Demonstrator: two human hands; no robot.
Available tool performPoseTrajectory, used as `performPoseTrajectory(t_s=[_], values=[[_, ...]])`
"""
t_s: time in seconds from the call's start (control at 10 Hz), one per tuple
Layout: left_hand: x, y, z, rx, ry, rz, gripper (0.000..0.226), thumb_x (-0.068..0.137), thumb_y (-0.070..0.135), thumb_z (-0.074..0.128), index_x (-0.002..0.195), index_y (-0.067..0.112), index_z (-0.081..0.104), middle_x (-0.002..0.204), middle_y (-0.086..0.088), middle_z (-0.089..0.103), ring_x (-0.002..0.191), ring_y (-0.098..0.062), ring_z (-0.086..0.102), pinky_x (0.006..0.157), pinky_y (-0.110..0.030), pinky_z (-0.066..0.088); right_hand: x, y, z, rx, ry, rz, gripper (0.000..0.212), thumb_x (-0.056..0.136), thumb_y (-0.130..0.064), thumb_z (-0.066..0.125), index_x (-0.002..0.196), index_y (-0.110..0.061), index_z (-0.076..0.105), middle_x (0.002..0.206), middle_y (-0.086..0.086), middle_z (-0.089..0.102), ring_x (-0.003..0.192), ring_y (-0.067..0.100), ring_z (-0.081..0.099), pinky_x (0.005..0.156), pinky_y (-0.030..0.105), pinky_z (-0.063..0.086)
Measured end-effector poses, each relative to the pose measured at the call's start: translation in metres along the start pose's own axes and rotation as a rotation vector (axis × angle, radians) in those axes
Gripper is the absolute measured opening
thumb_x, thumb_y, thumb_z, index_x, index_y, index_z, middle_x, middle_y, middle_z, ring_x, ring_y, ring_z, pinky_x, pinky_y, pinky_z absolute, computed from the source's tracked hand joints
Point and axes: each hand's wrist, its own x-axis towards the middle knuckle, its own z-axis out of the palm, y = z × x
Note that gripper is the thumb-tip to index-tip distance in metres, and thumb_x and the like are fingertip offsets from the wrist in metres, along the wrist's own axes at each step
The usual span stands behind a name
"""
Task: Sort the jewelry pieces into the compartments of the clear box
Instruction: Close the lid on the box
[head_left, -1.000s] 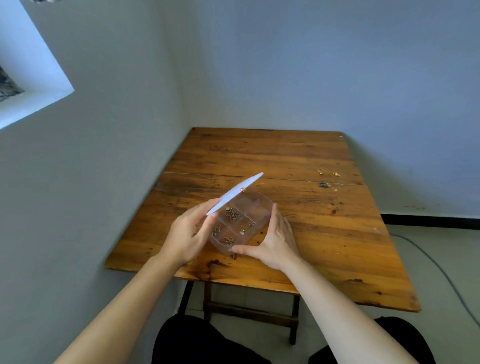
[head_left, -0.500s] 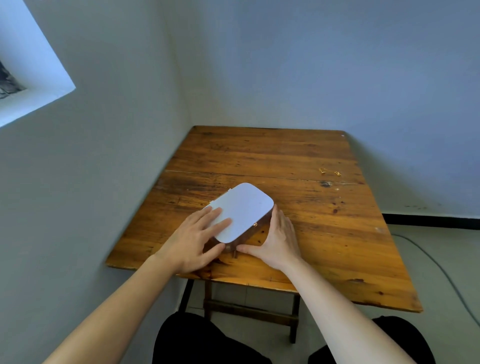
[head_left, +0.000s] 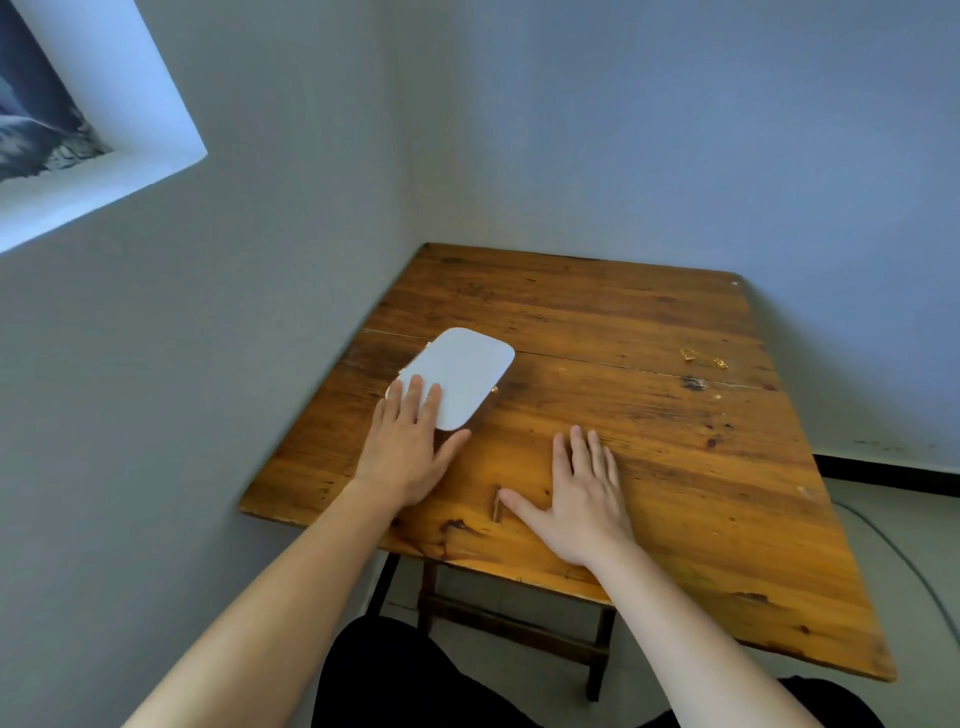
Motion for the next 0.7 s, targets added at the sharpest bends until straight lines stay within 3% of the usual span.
performPoseTrajectory(t_s=[0.4,0.6,0.7], values=[[0.035,-0.058,-0.015,0.077,-0.041,-0.315,0.073,0.101,0.054,0.021,0.156,0.008,0.004,0.164,-0.023,0.006,0.149,-0.044,0.007,0.121,-0.053,0.013,0.0,0.0,-0.001,-0.003,-0.009,-0.007,0.122,0.072,-0.098,0.002,0.16,-0.014,-0.003,0.168,0.011,-0.011,0.154,0.03,-0.016,0.124,0.047,-0.008],[0.038,-0.065,-0.021,0.108,-0.049,-0.378,0.073,0.101,0.053,0.023,0.156,0.009,0.004,0.164,-0.023,0.006,0.149,-0.044,0.007,0.121,-0.053,0.016,-0.001,-0.002,-0.005,0.002,-0.019,-0.01,0.122,0.072,-0.098,0.001,0.16,-0.014,-0.003,0.168,0.011,-0.012,0.153,0.03,-0.016,0.124,0.047,-0.008],[0.028,-0.051,-0.016,0.079,0.027,-0.412,0.07,0.102,0.049,0.027,0.156,0.01,0.005,0.162,-0.027,0.003,0.149,-0.045,0.004,0.119,-0.058,0.015,-0.001,-0.004,-0.007,0.019,-0.016,-0.003,0.122,0.072,-0.098,0.003,0.161,-0.014,-0.002,0.168,0.01,-0.01,0.154,0.029,-0.015,0.123,0.046,-0.01]])
